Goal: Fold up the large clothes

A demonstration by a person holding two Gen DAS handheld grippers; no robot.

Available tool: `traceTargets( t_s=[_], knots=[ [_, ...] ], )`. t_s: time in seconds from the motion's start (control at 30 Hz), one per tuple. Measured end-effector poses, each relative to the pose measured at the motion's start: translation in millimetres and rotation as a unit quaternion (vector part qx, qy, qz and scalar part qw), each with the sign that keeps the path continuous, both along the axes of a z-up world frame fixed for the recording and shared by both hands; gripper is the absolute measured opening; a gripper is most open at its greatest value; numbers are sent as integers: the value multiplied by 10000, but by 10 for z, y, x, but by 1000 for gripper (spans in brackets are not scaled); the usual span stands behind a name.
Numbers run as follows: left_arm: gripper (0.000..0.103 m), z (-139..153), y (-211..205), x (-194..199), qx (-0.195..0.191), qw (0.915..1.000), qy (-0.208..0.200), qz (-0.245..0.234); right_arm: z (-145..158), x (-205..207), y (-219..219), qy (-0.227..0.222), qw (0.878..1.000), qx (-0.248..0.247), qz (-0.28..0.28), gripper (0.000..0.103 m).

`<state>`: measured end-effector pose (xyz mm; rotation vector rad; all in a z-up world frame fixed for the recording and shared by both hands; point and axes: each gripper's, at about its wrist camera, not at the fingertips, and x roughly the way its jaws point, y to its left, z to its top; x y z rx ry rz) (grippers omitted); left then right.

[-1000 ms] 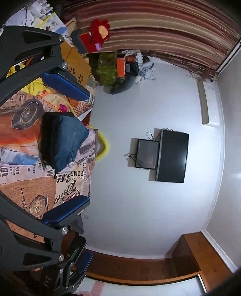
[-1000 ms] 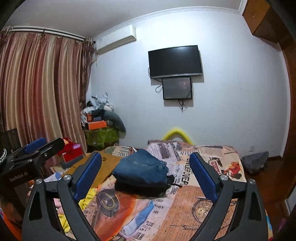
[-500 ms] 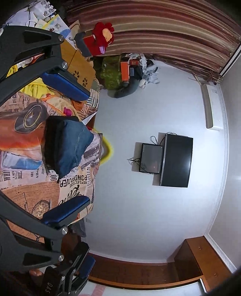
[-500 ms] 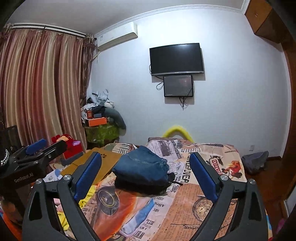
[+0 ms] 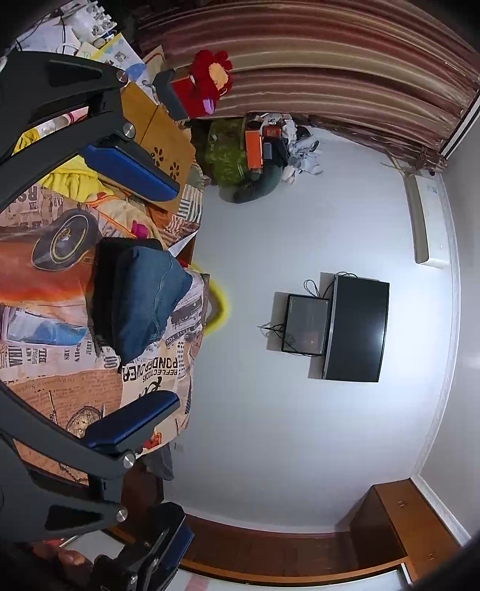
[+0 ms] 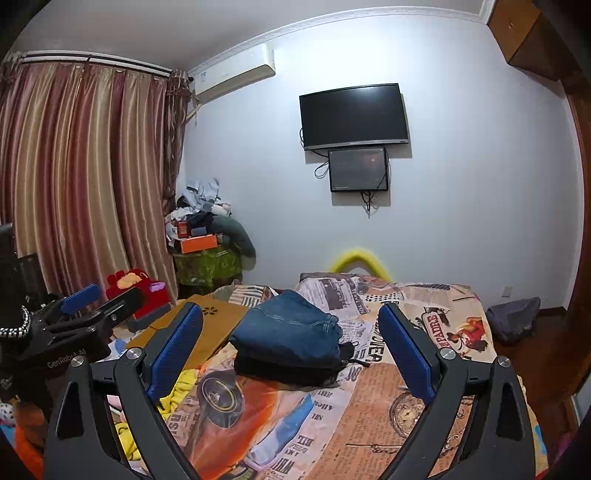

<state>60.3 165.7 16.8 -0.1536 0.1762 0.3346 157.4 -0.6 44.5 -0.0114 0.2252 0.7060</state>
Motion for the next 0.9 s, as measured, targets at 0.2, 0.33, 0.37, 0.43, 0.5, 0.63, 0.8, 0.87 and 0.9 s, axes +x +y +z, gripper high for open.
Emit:
traceTargets(
  t_s=[0.2,0.33,0.37,0.43,0.5,0.63,0.8,0.87,0.9],
  knots=[
    [103,6,-4,-1,1,10000,-18,-16,5,-18,12,-38,10000,-59,-19,95],
    [103,4,-6,0,-3,10000,-23,-14,8,-32,30,-26,10000,-74,1,95],
    [103,6,-4,2,0,10000,-19,-17,10,-31,33,-26,10000,-73,0,95],
    [103,7,-3,2,7,10000,-15,-20,13,-32,37,-18,10000,-66,9,95],
    [103,5,-8,3,12,10000,-12,-17,0,-26,40,-13,10000,-73,20,95],
    [103,3,-17,6,12,10000,-10,-23,2,-30,38,-16,10000,-81,17,95],
    [103,-12,-33,18,-22,9999,14,-150,-2,-28,30,-14,10000,-84,20,95],
    [103,-15,-43,23,-37,9998,14,-192,-2,-24,26,-7,10000,-82,21,95],
    [103,-16,-46,23,-55,9998,9,-213,-7,-27,25,-11,10000,-80,28,95]
  ],
)
